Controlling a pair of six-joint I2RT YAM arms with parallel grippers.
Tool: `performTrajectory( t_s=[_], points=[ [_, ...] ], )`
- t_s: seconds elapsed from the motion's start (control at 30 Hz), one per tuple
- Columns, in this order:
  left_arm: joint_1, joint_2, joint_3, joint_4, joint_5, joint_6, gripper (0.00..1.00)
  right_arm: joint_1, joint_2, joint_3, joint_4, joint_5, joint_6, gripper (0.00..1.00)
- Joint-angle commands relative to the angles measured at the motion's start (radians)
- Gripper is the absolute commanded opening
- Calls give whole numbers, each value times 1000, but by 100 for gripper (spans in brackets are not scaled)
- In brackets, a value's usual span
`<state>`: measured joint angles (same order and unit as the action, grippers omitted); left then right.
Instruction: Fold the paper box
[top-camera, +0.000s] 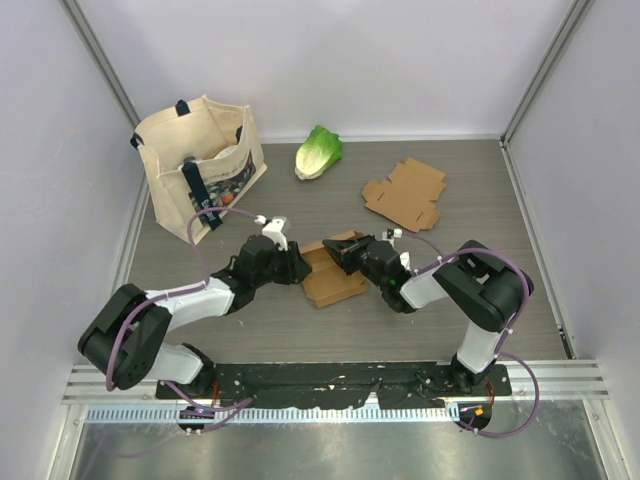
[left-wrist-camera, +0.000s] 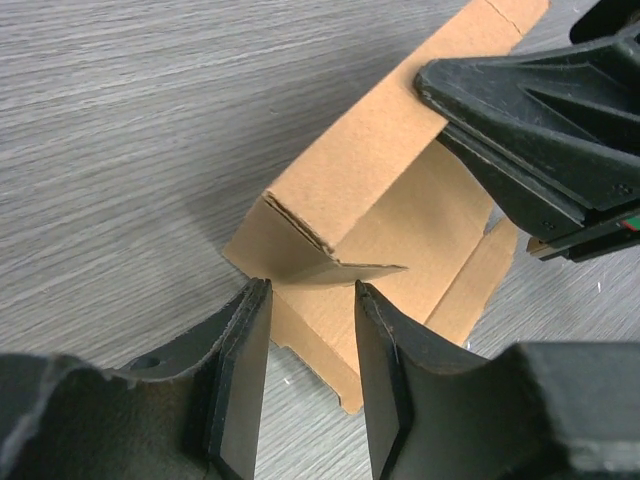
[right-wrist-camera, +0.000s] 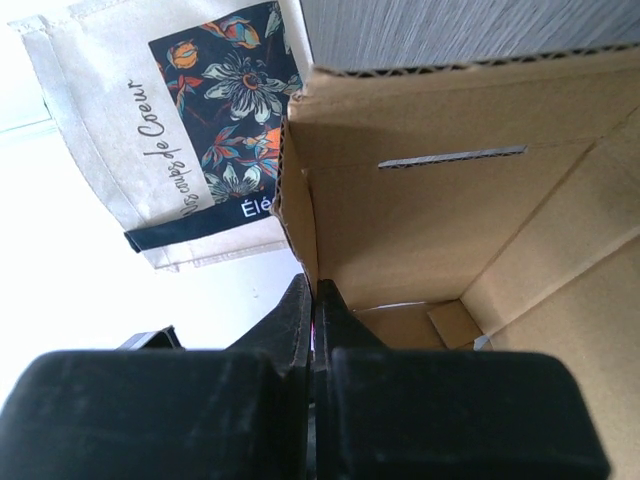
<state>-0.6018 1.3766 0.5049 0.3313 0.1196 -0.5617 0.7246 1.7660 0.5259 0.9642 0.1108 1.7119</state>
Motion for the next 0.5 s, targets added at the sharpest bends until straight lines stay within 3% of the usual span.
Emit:
performTrajectory(
  t_s=[0.0,0.3,0.47],
  points=[
    [-36,-65,-26,63,-100,60,43,19,-46,-49,77,20,-100,1],
    [-67,-54,-81,153,-190,98,38,35,10,-90,198,29,-176,0],
    [-99,-56,-104,198,-224,118,40,38,27,-122,237,44,-181,0]
  ],
)
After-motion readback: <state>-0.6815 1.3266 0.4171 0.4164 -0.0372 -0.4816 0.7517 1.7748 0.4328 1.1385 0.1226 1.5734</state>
